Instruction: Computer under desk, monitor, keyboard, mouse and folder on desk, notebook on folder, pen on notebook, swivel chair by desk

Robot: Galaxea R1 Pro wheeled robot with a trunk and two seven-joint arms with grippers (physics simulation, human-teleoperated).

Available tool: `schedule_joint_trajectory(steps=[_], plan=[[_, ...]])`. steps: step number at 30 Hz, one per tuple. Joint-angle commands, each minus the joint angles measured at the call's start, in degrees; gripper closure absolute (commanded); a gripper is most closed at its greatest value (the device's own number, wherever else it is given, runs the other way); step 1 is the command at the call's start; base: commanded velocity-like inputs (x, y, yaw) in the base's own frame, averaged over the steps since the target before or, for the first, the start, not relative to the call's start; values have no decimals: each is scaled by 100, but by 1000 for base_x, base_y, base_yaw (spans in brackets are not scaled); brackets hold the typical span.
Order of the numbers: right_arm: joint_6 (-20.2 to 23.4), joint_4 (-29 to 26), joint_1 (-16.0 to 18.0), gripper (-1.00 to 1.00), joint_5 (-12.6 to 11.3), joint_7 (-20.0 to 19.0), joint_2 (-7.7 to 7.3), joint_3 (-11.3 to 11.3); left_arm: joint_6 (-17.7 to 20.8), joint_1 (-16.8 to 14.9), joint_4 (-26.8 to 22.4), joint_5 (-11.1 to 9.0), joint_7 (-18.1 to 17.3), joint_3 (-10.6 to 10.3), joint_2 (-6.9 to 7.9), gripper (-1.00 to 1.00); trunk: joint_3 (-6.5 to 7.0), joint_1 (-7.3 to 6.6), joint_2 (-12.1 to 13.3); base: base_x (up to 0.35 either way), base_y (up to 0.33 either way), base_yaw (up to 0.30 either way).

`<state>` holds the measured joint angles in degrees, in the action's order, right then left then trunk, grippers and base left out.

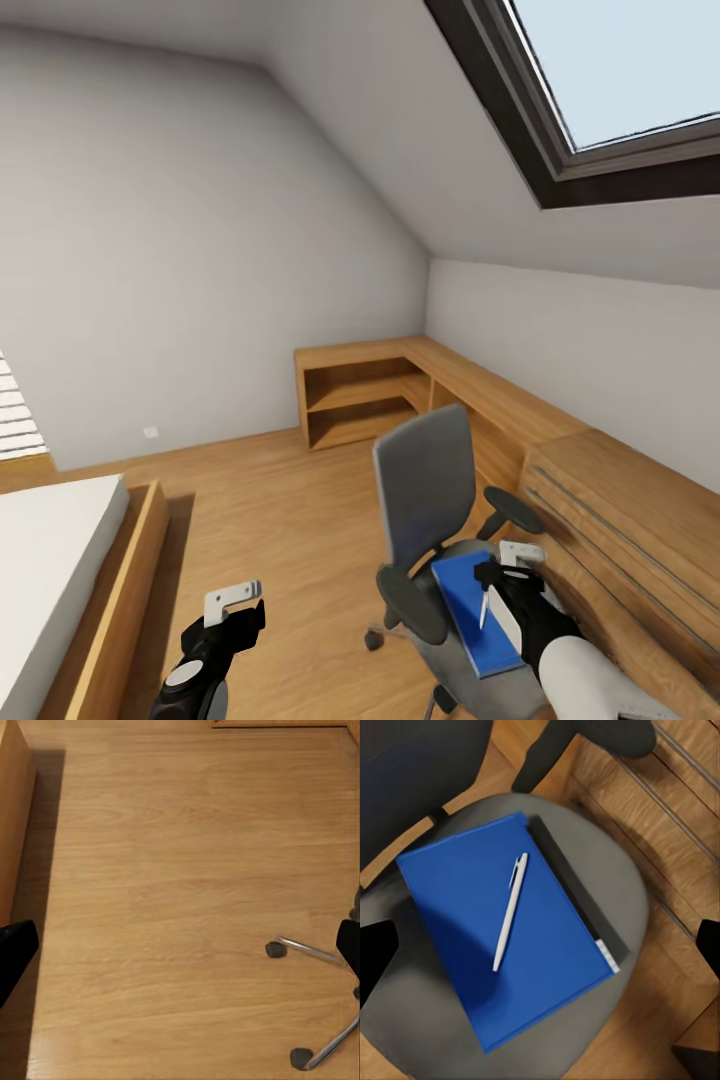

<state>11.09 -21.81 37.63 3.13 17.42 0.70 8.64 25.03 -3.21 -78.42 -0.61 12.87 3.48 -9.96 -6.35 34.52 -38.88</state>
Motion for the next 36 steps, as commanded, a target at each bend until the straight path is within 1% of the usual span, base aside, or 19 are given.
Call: schedule_joint_trajectory(steps=[1, 3, 4, 6, 9, 13, 14, 17, 21, 22, 24, 28, 31, 36], plan=[[46, 36, 7, -100, -9, -15, -39, 23, 31, -4, -10, -8, 13, 4, -4, -100, -10, 5, -8, 321, -66, 0], [54, 133, 20, -100, -109, -74, -117, 26, 32, -4, -17, -11, 13, 4, -4, -100, -10, 5, -8, 321, -47, 0], [63, 216, 31, -100, -218, -147, -184, 27, 34, -4, -39, -14, 13, 7, -4, -100, -10, 5, -8, 322, -27, 0], [73, 275, 38, -100, -314, -222, -236, 26, 38, -4, -84, -15, 10, 9, -4, -100, -10, 5, -8, 311, -19, 0], [132, 332, 46, -100, -431, -329, -298, 24, 44, -9, -256, -17, 2, 8, -4, -100, -10, 5, -8, 201, -11, 0], [249, 355, 49, -100, -481, -379, -319, 24, 70, -5, -561, -26, 3, 5, -4, -100, -10, 5, -8, 79, -4, 0], [295, 359, 50, -100, -493, -392, -324, 24, 85, -1, -713, -66, 3, 5, -4, -100, -10, 5, -8, 35, -2, 0], [338, 363, 50, -100, -504, -403, -333, 24, 111, 2, -900, -232, 7, 10, -4, -100, -64, 71, -129, 23, -1, 0], [366, 362, 51, -100, -510, -410, -338, 24, 194, 3, -1112, -602, 15, 41, -4, -100, -136, 159, -289, 11, -1, 0], [370, 359, 51, -100, -512, -410, -340, 24, 261, 4, -1189, -777, 18, 71, -4, -100, -154, 181, -329, 5, 0, 0], [367, 357, 51, -100, -510, -408, -341, 24, 344, 4, -1238, -899, 19, 107, -4, -100, -190, 225, -409, 3, 0, 0], [356, 354, 51, -100, -509, -407, -342, 24, 502, 4, -1297, -1040, 24, 161, -4, -100, -261, 313, -570, 1, 0, 0], [346, 347, 51, -100, -507, -406, -342, 24, 562, 5, -1320, -1090, 29, 189, -4, -100, -315, 379, -690, 0, 0, 0], [315, 345, 51, -100, -512, -406, -340, 24, 578, 5, -1327, -1104, 31, 240, -4, -100, -405, 489, -891, 0, 0, 0]])
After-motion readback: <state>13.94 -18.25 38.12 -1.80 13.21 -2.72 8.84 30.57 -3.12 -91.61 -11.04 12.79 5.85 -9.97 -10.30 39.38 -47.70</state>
